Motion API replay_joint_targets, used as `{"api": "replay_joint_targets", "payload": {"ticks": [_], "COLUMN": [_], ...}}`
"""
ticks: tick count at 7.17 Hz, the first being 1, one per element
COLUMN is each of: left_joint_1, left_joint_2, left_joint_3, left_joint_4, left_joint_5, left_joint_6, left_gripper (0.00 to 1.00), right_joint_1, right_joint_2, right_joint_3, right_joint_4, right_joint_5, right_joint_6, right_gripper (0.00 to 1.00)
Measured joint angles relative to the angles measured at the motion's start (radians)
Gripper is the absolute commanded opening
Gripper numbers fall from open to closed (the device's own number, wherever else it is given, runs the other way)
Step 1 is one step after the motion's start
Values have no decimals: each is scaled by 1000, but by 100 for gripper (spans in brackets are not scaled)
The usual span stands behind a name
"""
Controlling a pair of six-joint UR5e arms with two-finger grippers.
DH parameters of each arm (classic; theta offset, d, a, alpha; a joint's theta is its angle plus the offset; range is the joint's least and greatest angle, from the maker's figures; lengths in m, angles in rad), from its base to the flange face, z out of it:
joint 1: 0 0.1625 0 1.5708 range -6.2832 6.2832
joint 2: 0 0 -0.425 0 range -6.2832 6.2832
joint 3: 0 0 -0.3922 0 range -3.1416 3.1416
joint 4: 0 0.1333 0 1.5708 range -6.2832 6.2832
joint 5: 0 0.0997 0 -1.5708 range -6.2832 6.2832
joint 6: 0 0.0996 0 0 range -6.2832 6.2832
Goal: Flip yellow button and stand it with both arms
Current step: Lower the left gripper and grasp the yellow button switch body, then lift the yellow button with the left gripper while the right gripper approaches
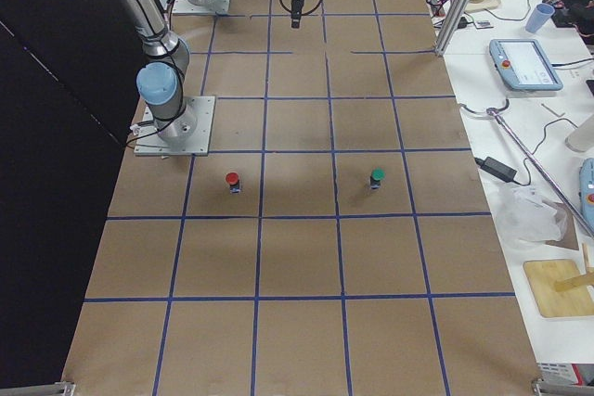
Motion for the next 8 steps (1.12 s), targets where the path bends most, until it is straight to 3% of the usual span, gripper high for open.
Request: {"api": "replay_joint_targets", "payload": {"ticks": [2, 3, 5, 6, 8], "left_joint_1": [1, 1, 1, 1, 0], "left_joint_2": [-15, -28, -39, -40, -31], "left_joint_3": [-29, -32, -26, -24, -23], "left_joint_4": [49, 51, 52, 52, 45], "left_joint_5": [8, 14, 18, 19, 19], "left_joint_6": [16, 14, 15, 17, 19], "left_gripper": [88, 79, 33, 19, 10], "right_joint_1": [-5, -5, -6, -6, -4], "right_joint_2": [3, 4, 7, 7, 8], "right_joint_3": [0, 0, 0, 0, 0], "right_joint_4": [-2, -2, -1, 0, 1], "right_joint_5": [0, -1, -1, -2, -3], "right_joint_6": [0, 0, 0, 0, 0], "right_gripper": [100, 100, 100, 100, 100]}}
